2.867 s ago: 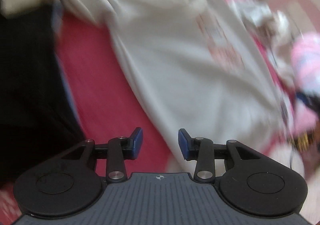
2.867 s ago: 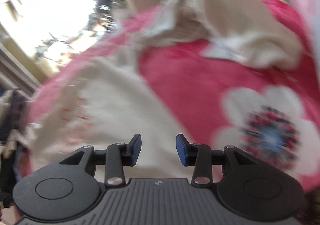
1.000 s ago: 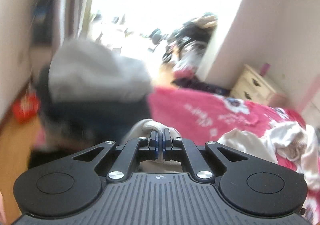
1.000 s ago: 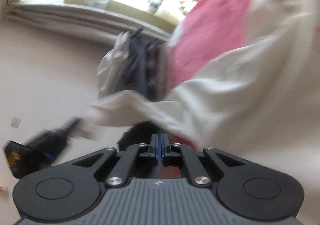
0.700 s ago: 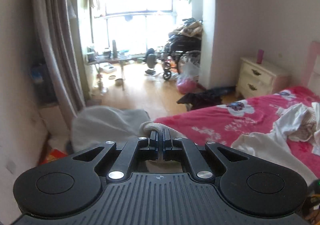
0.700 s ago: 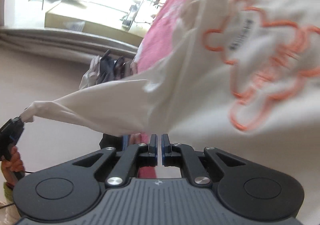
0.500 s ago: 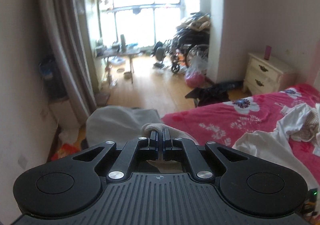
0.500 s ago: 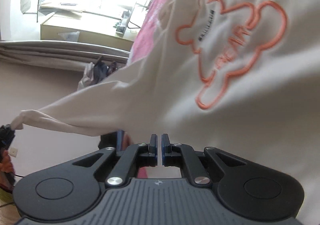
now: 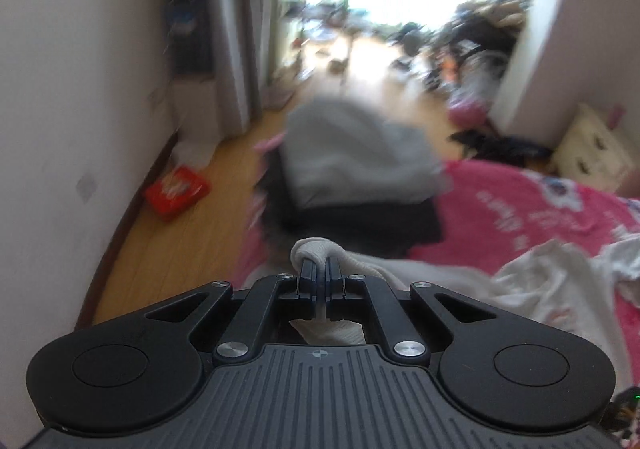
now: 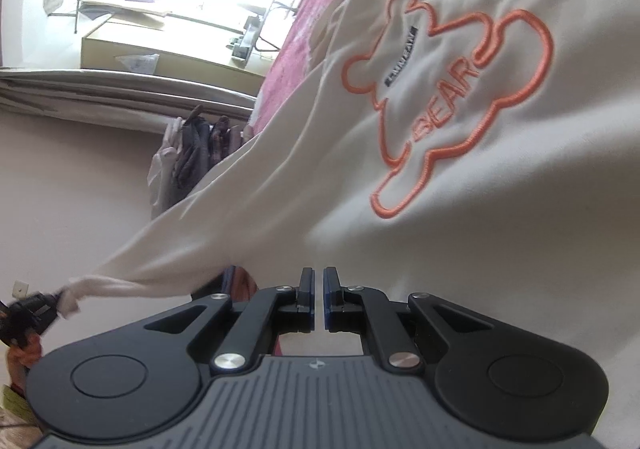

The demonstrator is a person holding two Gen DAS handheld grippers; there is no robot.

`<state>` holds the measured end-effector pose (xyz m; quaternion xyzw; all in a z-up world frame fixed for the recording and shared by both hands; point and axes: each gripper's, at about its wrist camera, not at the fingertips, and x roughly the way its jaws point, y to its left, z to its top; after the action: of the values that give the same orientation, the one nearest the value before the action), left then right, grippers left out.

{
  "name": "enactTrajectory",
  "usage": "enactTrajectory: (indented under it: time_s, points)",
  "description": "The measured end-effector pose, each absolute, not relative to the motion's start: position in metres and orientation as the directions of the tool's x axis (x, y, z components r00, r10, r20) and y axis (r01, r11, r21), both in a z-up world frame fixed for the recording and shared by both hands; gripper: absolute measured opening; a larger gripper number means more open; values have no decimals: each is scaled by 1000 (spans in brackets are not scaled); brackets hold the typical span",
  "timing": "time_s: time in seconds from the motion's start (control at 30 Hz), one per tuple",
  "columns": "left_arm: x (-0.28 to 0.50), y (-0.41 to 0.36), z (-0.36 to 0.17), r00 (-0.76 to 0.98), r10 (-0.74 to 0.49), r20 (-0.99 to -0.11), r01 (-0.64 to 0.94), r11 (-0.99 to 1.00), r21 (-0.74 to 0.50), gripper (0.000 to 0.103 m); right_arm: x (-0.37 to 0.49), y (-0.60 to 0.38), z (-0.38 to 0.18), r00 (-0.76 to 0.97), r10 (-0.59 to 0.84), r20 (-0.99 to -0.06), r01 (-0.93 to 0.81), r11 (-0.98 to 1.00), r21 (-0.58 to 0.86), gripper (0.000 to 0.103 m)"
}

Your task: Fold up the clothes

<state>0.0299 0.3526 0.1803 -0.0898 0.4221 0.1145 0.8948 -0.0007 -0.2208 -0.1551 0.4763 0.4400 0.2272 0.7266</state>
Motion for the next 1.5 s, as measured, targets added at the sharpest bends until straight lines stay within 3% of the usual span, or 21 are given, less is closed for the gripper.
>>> enactTrajectory:
  time_s: [0.17, 0.27, 0.4, 0.53, 0.7, 0.77, 0.9, 1.07, 1.17, 1.2, 1.23, 1.27, 1.5]
  points:
    - [38, 402, 89, 363, 273, -891, -389, 913, 121, 14, 0, -221, -161, 507, 741, -439, 112, 449, 886, 6]
    - [35, 419, 58, 280, 327, -903, -460, 871, 173, 14, 0, -220, -162, 503, 733, -458, 115, 468, 876, 7]
    - [33, 389, 76, 438, 370, -819, -471, 871, 142, 16, 1, -219, -150, 517, 707, -483, 78, 523, 849, 7]
    - [65, 296, 85, 624, 241, -743, -249, 963, 104, 29, 29, -219, -114, 562, 685, -464, -22, 573, 819, 7]
    - [125, 168, 34, 641, -38, -766, 34, 999, -21, 30, 119, -201, -72, 577, 628, -523, -89, 684, 724, 7]
    - [142, 127, 9, 643, -86, -761, 98, 995, -30, 30, 159, -193, -68, 564, 616, -550, -76, 702, 709, 8]
    - [163, 82, -26, 639, -118, -760, 122, 991, -51, 30, 225, -169, -82, 507, 575, -642, -47, 763, 645, 30]
    - [174, 76, -48, 666, -82, -741, 41, 996, -73, 30, 272, -144, -112, 420, 547, -724, -23, 804, 594, 33]
    - [174, 77, -57, 674, -62, -736, 44, 998, -44, 30, 287, -137, -131, 363, 532, -765, -7, 823, 568, 32]
    - [174, 77, -60, 676, -56, -735, 48, 998, -32, 30, 290, -135, -136, 344, 537, -770, -18, 824, 567, 26]
    - [175, 77, -63, 676, -45, -735, 47, 999, -18, 30, 292, -132, -136, 335, 550, -765, -37, 819, 572, 10]
    - [176, 77, -66, 676, -31, -736, 43, 999, -3, 30, 293, -130, -136, 328, 564, -758, -58, 813, 580, 5]
    - [182, 87, -75, 661, 16, -750, -25, 1000, -1, 30, 320, -126, -112, 388, 673, -630, -79, 705, 705, 5]
